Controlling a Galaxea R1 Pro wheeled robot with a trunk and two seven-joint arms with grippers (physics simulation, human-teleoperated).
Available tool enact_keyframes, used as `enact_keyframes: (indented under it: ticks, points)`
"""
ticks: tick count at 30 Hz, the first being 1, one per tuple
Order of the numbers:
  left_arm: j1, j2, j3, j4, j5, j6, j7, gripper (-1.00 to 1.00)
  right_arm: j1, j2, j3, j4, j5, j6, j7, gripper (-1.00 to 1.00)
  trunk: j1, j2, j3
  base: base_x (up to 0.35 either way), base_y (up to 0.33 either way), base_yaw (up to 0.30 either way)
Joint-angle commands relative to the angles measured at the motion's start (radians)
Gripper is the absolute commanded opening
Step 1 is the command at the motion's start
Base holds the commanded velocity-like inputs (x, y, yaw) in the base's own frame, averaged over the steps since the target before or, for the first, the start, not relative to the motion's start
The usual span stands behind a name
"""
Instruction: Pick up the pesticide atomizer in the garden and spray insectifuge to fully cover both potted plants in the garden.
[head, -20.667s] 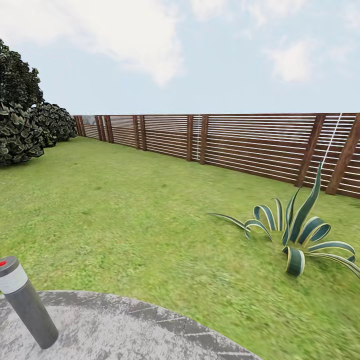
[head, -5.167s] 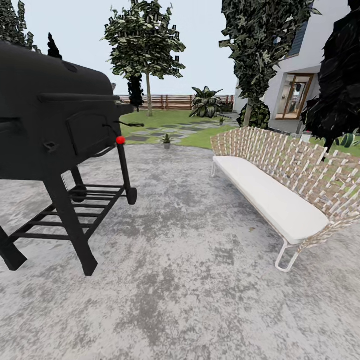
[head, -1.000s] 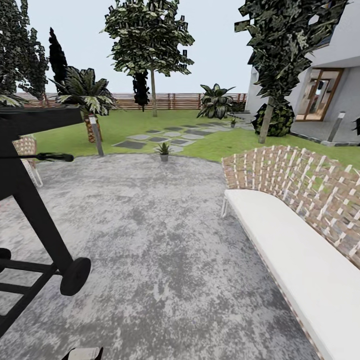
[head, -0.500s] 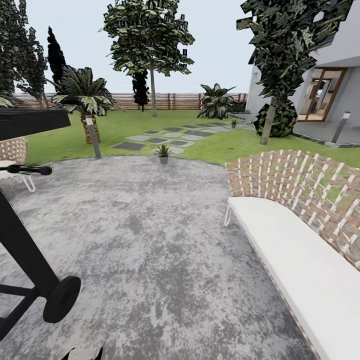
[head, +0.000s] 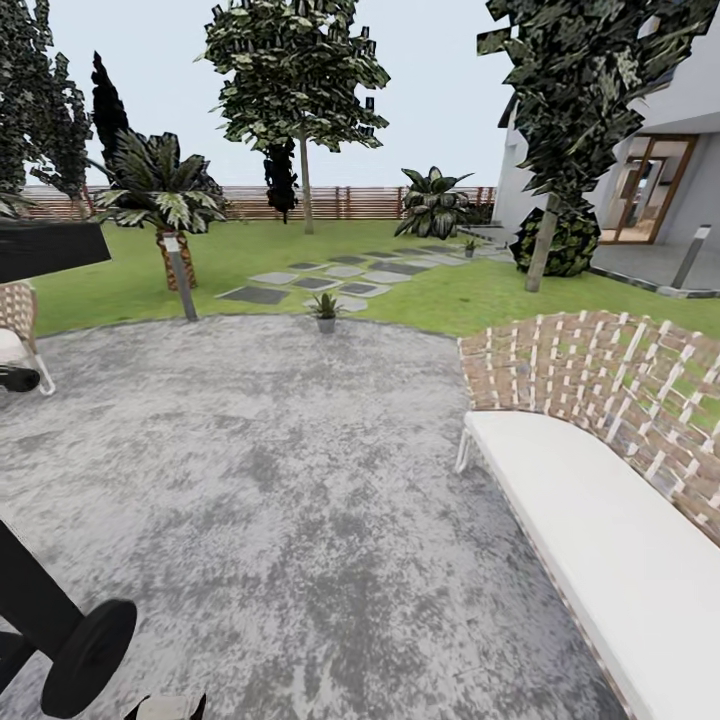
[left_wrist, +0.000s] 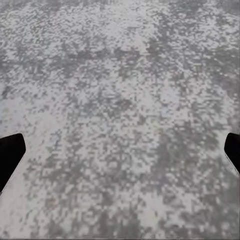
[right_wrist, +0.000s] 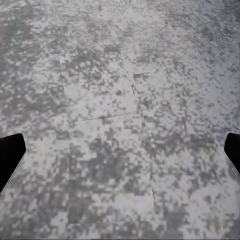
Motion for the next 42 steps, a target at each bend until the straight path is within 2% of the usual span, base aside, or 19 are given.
enact_keyframes:
  ticks: [1,42]
  points:
    - [-0.001,0.000,0.008,0.001,0.001,-0.002,-0.010,1.00,-0.001,0.000,-0.003,0.001,0.010,-0.003,-0.003,1.00,0.000,0.000,-0.001,0.340,0.000,0.000]
    - [-0.001,-0.002,0.008,0.001,0.002,-0.003,-0.010,1.00,-0.001,0.001,-0.003,0.001,0.010,-0.003,-0.003,1.00,0.000,0.000,-0.001,0.340,0.000,0.000]
